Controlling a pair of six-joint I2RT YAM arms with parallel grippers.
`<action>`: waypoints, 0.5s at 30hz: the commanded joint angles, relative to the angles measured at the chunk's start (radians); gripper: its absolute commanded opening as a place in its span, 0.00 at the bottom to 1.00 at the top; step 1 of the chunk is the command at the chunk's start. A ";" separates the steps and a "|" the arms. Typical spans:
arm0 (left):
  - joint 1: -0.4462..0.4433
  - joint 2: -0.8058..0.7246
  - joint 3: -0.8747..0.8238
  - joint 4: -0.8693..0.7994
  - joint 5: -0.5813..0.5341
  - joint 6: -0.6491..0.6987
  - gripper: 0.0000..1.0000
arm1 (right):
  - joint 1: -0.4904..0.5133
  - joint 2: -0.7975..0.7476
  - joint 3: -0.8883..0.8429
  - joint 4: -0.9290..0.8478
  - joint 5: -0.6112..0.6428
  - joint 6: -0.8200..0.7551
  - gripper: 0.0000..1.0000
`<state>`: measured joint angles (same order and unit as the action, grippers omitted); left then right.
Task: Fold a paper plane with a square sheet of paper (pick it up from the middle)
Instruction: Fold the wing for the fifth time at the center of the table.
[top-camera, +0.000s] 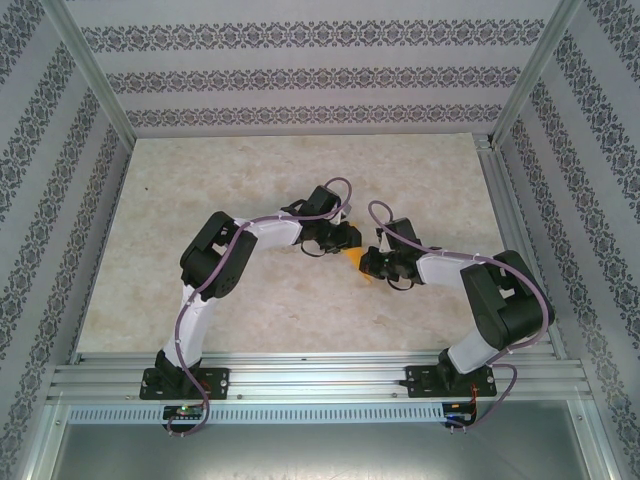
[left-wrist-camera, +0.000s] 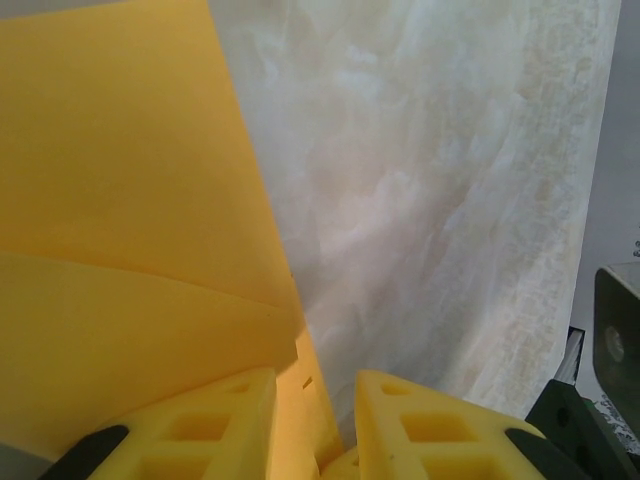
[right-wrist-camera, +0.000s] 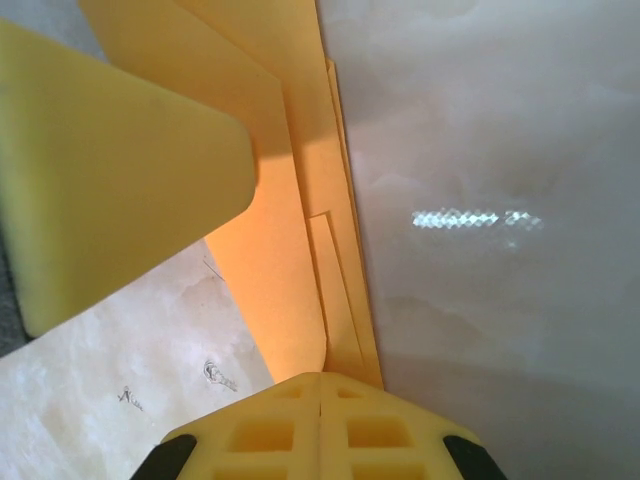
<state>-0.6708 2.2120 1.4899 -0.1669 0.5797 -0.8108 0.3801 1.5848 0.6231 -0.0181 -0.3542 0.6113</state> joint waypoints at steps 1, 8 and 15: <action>-0.010 -0.011 0.022 -0.021 0.014 0.033 0.29 | -0.015 -0.005 -0.029 0.054 -0.040 0.024 0.00; -0.010 -0.075 -0.005 -0.028 0.002 0.041 0.33 | -0.024 -0.029 -0.097 0.205 -0.149 0.126 0.00; -0.010 -0.102 -0.046 -0.007 0.008 0.031 0.34 | -0.019 -0.028 -0.172 0.331 -0.167 0.220 0.00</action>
<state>-0.6708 2.1635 1.4666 -0.1741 0.5789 -0.7967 0.3637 1.5734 0.4786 0.2268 -0.4927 0.7742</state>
